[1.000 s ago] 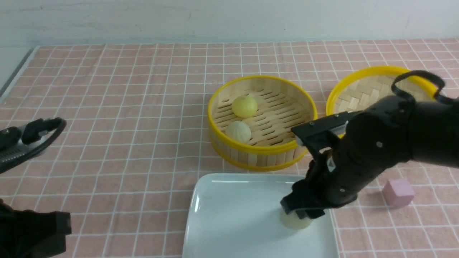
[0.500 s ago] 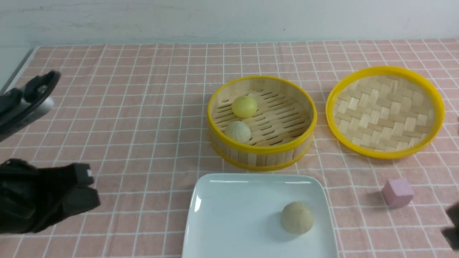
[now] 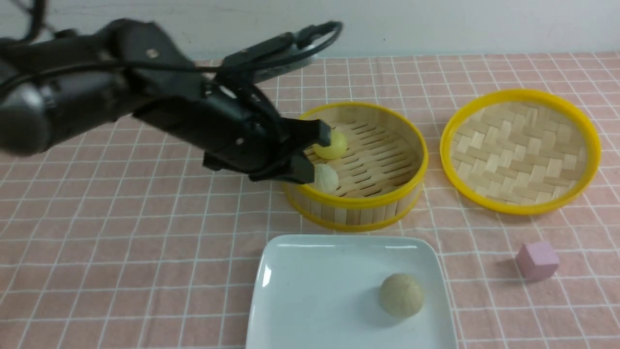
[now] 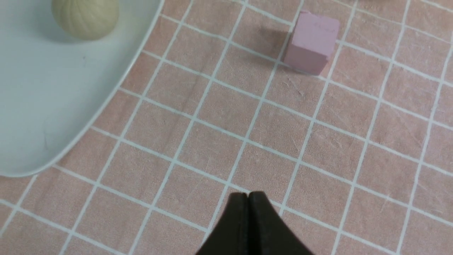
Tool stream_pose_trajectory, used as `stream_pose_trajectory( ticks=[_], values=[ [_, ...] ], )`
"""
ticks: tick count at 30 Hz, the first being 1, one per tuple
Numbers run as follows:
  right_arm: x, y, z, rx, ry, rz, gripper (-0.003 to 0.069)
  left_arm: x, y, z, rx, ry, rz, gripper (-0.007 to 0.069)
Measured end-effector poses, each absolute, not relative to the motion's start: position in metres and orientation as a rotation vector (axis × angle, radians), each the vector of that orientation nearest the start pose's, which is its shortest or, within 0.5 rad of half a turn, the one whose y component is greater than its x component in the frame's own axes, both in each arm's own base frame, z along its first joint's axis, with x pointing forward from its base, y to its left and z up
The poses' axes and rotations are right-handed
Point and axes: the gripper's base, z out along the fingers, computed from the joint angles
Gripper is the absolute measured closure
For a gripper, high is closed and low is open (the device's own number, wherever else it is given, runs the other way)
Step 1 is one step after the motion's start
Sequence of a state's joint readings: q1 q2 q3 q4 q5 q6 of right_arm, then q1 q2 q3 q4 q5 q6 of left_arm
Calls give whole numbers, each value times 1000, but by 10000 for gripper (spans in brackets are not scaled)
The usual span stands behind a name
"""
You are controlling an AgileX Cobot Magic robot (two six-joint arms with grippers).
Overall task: Put the steamed buns into the plate on the pink tablecloth.
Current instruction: 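Reach into the bamboo steamer and grasp a bun with the left gripper, then carry the bun from the bamboo steamer to the plate with the left gripper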
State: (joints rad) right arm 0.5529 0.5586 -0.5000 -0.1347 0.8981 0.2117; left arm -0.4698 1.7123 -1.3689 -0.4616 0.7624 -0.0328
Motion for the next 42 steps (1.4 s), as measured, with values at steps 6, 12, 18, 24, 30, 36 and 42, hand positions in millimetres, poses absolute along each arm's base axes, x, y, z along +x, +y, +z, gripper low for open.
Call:
stream_pose_trajectory(
  ticks=[6, 12, 18, 24, 30, 36, 42],
  values=[
    [82, 39, 266, -466, 2380, 185, 667, 366, -220, 267, 293, 2733, -483, 366],
    [82, 40, 267, -466, 2377, 184, 664, 393, -257, 256, 475, 2673, -292, 291],
    [82, 40, 267, -466, 2377, 184, 659, 402, -271, 230, 547, 2651, -148, 365],
    [82, 40, 267, -466, 2377, 184, 657, 404, -269, 231, 472, 2673, -118, 585],
    [82, 40, 267, -466, 2378, 185, 654, 372, -250, 350, 454, 2547, -176, 603],
    [82, 40, 267, -466, 2378, 185, 648, 320, -219, 437, 432, 2399, -319, 603],
    [82, 40, 267, -466, 2378, 185, 646, 287, -215, 385, 530, 2641, -429, 602]
  ],
)
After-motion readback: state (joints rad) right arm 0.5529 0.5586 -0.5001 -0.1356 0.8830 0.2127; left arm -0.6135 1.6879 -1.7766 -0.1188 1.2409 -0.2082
